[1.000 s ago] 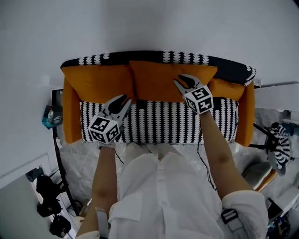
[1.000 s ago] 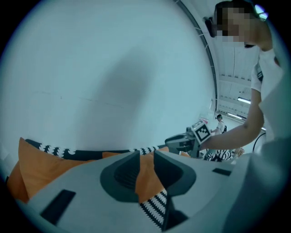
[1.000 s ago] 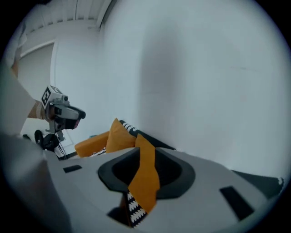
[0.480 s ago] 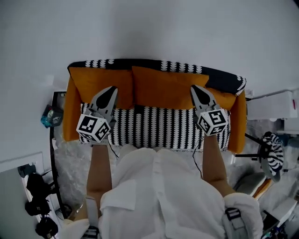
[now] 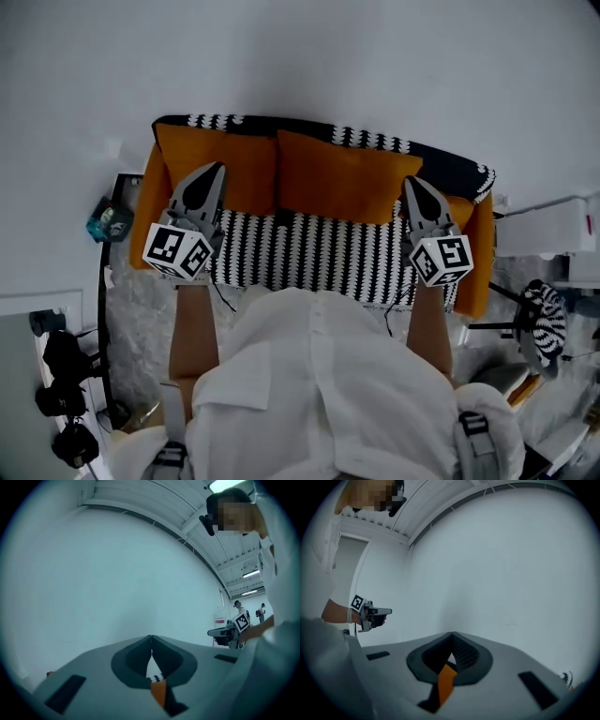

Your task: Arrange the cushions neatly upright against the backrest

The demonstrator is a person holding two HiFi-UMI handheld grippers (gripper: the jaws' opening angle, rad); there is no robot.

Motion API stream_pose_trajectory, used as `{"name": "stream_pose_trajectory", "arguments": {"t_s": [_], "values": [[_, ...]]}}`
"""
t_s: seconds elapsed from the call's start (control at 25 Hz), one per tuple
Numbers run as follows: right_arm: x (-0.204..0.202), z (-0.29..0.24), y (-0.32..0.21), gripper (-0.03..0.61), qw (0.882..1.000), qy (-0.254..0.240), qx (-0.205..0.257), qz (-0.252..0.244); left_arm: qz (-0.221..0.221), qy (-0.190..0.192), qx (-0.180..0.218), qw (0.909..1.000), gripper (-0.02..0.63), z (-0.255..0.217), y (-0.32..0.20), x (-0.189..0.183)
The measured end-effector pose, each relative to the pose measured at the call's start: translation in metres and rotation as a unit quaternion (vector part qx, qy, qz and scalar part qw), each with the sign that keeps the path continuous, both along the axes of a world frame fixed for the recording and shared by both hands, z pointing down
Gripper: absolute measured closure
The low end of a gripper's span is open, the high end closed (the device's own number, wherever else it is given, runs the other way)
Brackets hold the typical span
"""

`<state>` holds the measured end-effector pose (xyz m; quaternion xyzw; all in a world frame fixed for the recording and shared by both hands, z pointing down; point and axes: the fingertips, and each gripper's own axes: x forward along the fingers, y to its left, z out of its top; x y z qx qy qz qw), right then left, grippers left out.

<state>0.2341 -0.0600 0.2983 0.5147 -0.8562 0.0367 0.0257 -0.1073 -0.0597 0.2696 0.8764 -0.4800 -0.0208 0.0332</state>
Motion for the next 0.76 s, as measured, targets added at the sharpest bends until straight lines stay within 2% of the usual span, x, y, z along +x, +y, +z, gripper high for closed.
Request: {"name": "stream_pose_trajectory", "arguments": {"t_s": [0.16, 0.76], "values": [[0.001, -0.004, 0.002, 0.572, 1.000, 0.009, 0.011, -0.008, -0.007, -0.002, 0.000, 1.0000, 0.598, -0.001, 0.011, -0.001], [0.006, 0.004, 0.002, 0.572, 1.000, 0.014, 0.003, -0.005, -0.013, 0.006, -0.011, 0.9998, 0.598, 0.008, 0.018, 0.000]]}}
